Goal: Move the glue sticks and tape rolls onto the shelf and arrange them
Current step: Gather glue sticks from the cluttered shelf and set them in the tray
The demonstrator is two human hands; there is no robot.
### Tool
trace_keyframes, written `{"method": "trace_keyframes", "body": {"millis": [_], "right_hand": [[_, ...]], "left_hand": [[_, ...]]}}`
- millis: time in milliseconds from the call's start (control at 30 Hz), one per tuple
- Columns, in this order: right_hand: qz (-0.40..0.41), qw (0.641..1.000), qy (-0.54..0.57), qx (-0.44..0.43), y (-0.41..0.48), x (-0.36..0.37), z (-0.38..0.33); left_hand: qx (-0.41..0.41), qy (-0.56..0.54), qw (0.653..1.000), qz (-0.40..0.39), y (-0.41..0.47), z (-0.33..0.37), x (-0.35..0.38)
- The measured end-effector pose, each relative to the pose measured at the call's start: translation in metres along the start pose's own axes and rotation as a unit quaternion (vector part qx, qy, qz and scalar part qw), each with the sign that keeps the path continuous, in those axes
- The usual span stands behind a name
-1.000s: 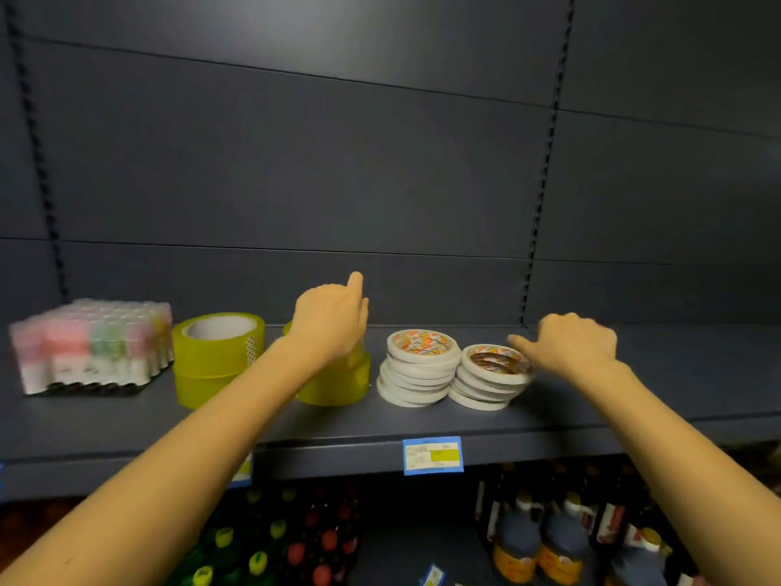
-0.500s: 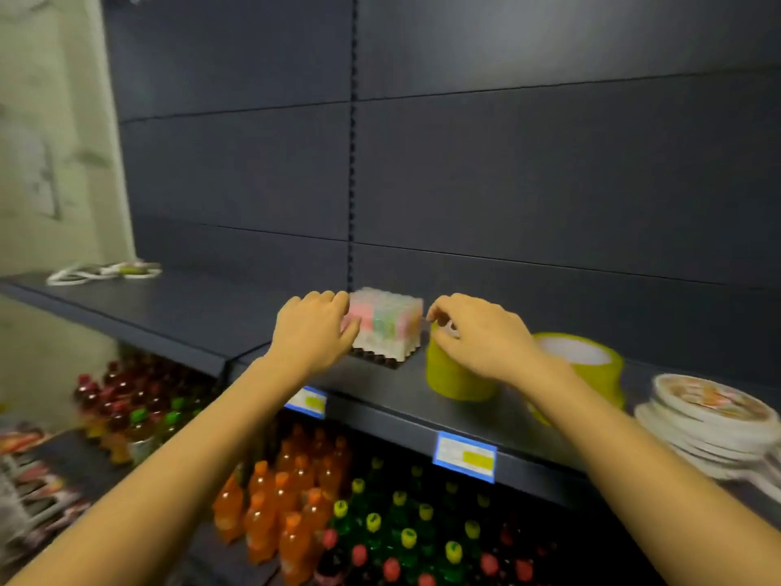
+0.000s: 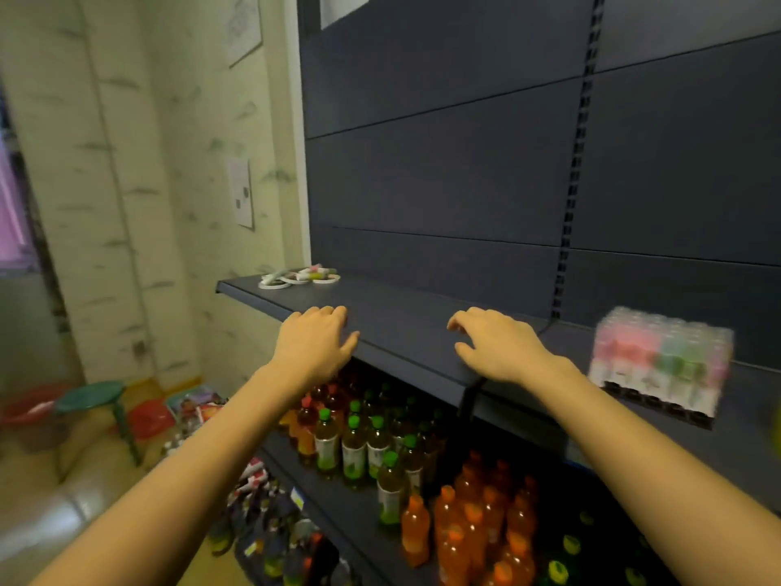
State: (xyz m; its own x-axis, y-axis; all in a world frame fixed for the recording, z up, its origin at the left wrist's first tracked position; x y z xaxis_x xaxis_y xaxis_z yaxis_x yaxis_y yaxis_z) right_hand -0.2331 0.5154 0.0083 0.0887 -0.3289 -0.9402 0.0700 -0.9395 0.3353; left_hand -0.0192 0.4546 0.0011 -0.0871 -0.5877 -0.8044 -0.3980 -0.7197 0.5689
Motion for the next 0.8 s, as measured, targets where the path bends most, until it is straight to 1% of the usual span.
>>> {"method": "trace_keyframes", "body": {"millis": [200,400,600,800], "right_hand": [[-0.012,1.000,0.018,-0.017,0.086,0.042,-0.068],[-0.035,0.998,0.014,-0.044,0.165,0.080,-0.119],[-0.055,0.997,0.023,-0.055,0.251,0.119,-0.146],[-0.046,0.997,0.021,-0.053,0.352,0.147,-0.152]], "left_hand": [[-0.022,0.014,1.000,-0.011,0.006,-0.094,0.036],[-0.055,0.007,0.998,-0.014,0.020,-0.162,0.075],[-0.081,0.006,0.996,-0.022,0.051,-0.218,0.127],[-0.111,0.007,0.994,-0.003,0.118,-0.276,0.176]]}}
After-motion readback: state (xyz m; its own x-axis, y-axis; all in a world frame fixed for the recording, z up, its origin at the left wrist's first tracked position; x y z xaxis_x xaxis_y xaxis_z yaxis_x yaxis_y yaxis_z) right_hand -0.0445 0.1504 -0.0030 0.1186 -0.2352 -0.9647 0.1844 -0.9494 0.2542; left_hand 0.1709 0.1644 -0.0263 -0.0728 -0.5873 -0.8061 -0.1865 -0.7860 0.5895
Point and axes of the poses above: each hand's wrist, its own y-axis towards the middle knuckle, its own x-axis out of the palm, z = x × y, the point moved 4 cm from there along y, towards the middle knuckle, and after that the axes turned 3 degrees about y, right-handed, at the moved point
